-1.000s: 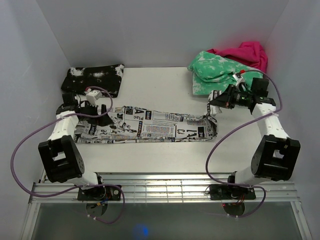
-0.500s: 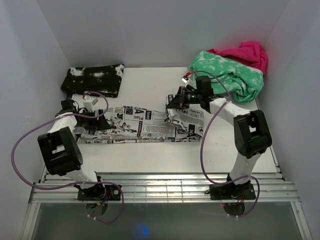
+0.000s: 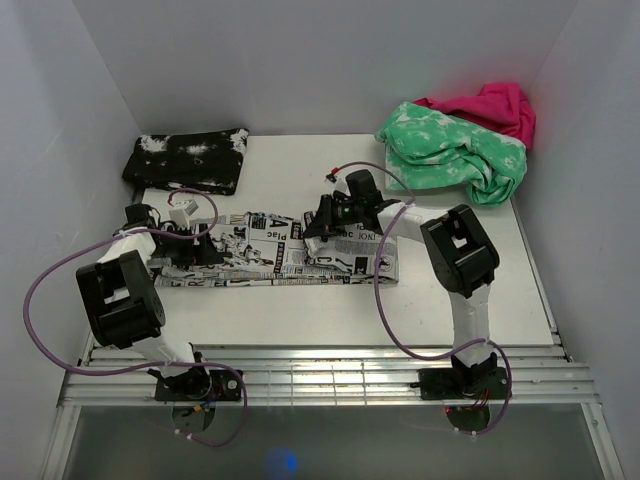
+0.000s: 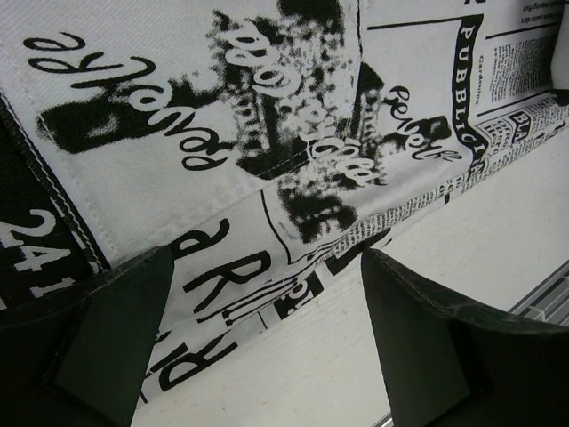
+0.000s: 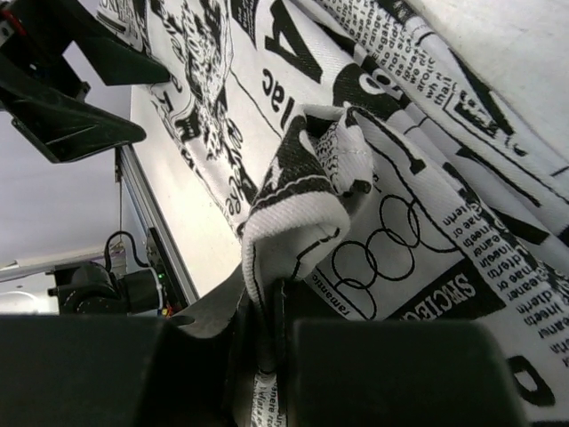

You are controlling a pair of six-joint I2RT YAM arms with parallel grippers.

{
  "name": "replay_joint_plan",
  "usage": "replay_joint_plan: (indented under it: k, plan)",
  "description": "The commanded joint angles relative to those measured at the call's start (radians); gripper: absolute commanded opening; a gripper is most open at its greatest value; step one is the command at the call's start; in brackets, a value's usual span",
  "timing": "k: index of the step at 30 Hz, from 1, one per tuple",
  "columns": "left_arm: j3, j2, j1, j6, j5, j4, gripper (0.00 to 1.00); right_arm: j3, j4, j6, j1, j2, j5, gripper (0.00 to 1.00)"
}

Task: Fold and stack the trousers
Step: Fold the trousers

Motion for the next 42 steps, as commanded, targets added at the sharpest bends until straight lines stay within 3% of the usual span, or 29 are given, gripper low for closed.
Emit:
replay_joint_plan:
  k: [1,12,13,15,19,20,26,28,30,33,39,42]
  plan:
    - [0.004,-0.017,0.001,-0.001,0.013,0.016,0.98,0.076,0.056,0.016,0.036,-0.004,0.003,0.08]
    - [-0.011,-0.019,0.002,0.013,0.001,0.014,0.98,0.102,0.088,0.064,0.093,0.068,-0.003,0.1]
    - [-0.013,-0.02,0.002,0.013,-0.001,0.013,0.98,0.11,0.091,0.064,0.094,0.094,-0.011,0.27]
    - [-0.011,-0.022,0.002,0.011,0.005,0.007,0.98,0.116,0.109,0.082,0.099,0.111,-0.025,0.52]
    - [0.012,-0.051,0.007,0.046,0.094,-0.029,0.98,0.107,0.187,0.125,0.105,0.11,-0.082,0.88]
    - [0.018,-0.081,0.015,0.053,0.128,-0.036,0.98,0.107,0.212,0.128,0.105,0.099,-0.1,0.9]
    - [0.071,-0.167,0.004,0.051,0.364,-0.036,0.98,0.092,0.235,0.05,0.061,-0.062,-0.247,0.8]
    - [0.119,-0.172,-0.026,0.042,0.383,-0.036,0.98,0.069,0.147,-0.011,0.007,-0.146,-0.275,0.77]
    - [0.142,-0.175,-0.108,0.021,0.361,-0.014,0.98,0.02,-0.006,-0.126,-0.077,-0.201,-0.281,0.77]
    - [0.139,-0.175,-0.22,-0.097,0.323,0.119,0.98,-0.134,-0.107,-0.251,-0.235,-0.313,-0.27,0.76]
    - [0.13,-0.077,-0.39,-0.268,0.184,0.316,0.86,-0.212,-0.507,-0.603,-0.514,-0.367,-0.206,0.75]
    - [0.096,-0.049,-0.393,-0.36,0.102,0.378,0.85,-0.223,-0.578,-0.657,-0.545,-0.36,-0.166,0.85]
